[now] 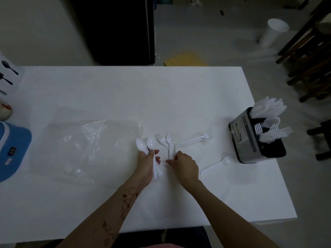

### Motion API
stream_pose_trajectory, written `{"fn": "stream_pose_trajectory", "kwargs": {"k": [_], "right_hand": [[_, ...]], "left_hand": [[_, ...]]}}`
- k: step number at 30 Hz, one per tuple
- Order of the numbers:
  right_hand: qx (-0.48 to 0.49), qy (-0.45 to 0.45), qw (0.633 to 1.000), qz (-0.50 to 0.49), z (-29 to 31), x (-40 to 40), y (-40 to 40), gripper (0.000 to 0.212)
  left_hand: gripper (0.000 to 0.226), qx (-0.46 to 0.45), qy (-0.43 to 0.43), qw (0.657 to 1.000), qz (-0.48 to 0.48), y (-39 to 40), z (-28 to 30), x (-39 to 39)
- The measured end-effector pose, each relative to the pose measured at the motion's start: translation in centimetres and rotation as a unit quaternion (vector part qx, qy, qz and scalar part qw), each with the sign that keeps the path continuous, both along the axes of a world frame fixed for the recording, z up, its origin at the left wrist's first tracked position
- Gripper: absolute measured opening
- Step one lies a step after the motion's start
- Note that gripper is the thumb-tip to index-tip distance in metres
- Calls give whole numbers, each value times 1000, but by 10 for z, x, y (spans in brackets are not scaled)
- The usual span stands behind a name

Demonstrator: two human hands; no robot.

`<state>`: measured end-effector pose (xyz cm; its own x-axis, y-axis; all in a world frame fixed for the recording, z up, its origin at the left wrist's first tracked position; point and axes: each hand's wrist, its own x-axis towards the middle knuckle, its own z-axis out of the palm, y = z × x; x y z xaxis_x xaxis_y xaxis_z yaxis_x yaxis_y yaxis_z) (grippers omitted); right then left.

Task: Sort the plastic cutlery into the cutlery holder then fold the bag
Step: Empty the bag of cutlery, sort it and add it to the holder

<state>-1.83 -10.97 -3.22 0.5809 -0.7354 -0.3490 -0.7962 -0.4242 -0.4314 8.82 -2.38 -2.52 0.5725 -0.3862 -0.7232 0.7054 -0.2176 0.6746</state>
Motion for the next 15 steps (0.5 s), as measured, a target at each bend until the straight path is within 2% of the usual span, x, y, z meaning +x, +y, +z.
{"fn": "stream_pose_trajectory", "kwargs": {"k": [3,7,12,15], "right_hand": [[-24,49,998,22,-2,7,2,32],[30,70,997,-15,1,9,-7,27],[118,-57,988,-79,5,-5,-13,19],[173,-135,974,-56,14,-17,-18,18]], "left_hand": [[29,14,-30,999,-28,6,-2,2],[21,3,-23,999,-33,15,-7,6],[27,-1,-18,1000,-25,12,-8,1],[29,-27,-13,999,-27,-1,0,-5]]}}
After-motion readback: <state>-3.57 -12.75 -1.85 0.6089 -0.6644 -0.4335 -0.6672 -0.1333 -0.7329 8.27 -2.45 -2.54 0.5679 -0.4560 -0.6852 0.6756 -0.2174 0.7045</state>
